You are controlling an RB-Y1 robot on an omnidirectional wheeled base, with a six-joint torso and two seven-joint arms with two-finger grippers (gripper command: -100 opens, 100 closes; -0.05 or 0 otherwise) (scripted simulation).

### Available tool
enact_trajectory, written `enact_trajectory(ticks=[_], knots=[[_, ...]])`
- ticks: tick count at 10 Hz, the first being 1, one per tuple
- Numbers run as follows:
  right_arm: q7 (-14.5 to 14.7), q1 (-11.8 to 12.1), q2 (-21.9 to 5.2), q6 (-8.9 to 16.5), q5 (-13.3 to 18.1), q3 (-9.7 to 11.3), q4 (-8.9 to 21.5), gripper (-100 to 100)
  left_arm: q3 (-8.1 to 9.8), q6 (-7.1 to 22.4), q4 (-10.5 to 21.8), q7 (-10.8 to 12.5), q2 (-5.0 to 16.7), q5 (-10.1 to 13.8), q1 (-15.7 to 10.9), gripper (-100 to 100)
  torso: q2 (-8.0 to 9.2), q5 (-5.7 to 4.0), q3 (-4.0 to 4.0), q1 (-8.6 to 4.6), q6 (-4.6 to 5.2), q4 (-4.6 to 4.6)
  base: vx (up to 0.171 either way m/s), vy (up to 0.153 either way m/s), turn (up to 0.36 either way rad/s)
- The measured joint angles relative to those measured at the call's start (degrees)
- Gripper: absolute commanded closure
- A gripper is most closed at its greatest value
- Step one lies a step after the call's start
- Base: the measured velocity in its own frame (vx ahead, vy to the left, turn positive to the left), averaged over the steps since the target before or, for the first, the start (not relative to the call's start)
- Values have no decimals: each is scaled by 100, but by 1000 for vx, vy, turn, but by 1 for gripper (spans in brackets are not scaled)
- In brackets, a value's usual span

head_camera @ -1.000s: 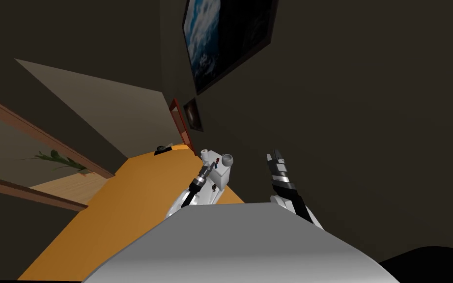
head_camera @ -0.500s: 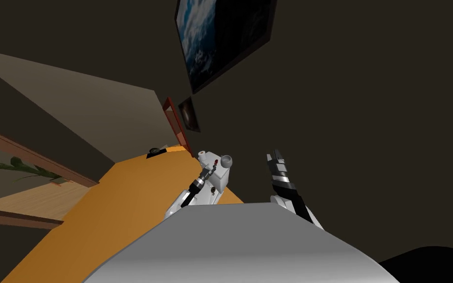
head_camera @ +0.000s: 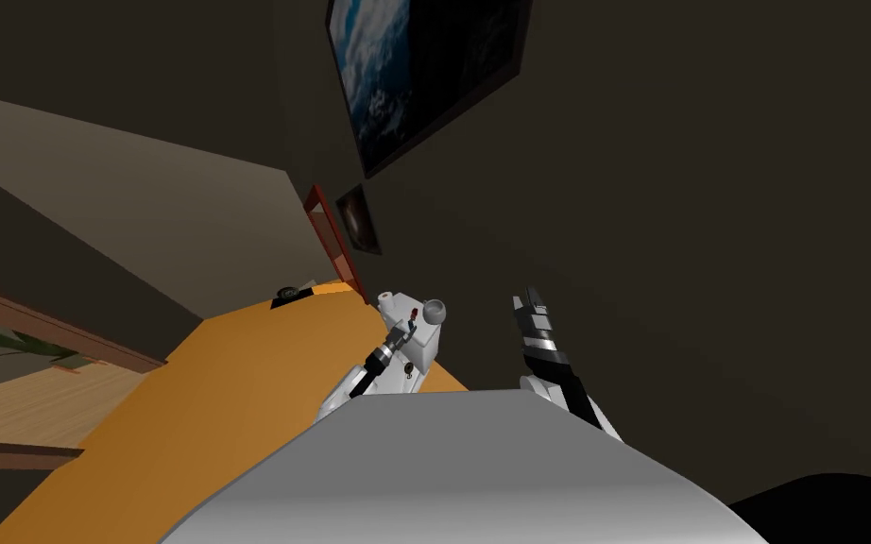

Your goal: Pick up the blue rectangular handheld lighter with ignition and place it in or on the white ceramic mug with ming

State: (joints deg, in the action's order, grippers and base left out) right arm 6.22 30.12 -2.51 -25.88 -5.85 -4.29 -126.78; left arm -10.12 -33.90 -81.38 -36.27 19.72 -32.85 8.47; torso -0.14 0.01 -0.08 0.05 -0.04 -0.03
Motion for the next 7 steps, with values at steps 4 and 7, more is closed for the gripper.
enact_trajectory(ticks=[4,7], knots=[[0,-1,1,0,0,1,0,0,32,-57,338,-114,57,-57,-174,-100,18,-4,10,-20,3,4,-17,-20,-93],[0,-1,1,0,0,1,0,0,248,-86,673,-16,179,47,-475,-100,30,-7,18,-33,1,7,-47,-59,-108]])
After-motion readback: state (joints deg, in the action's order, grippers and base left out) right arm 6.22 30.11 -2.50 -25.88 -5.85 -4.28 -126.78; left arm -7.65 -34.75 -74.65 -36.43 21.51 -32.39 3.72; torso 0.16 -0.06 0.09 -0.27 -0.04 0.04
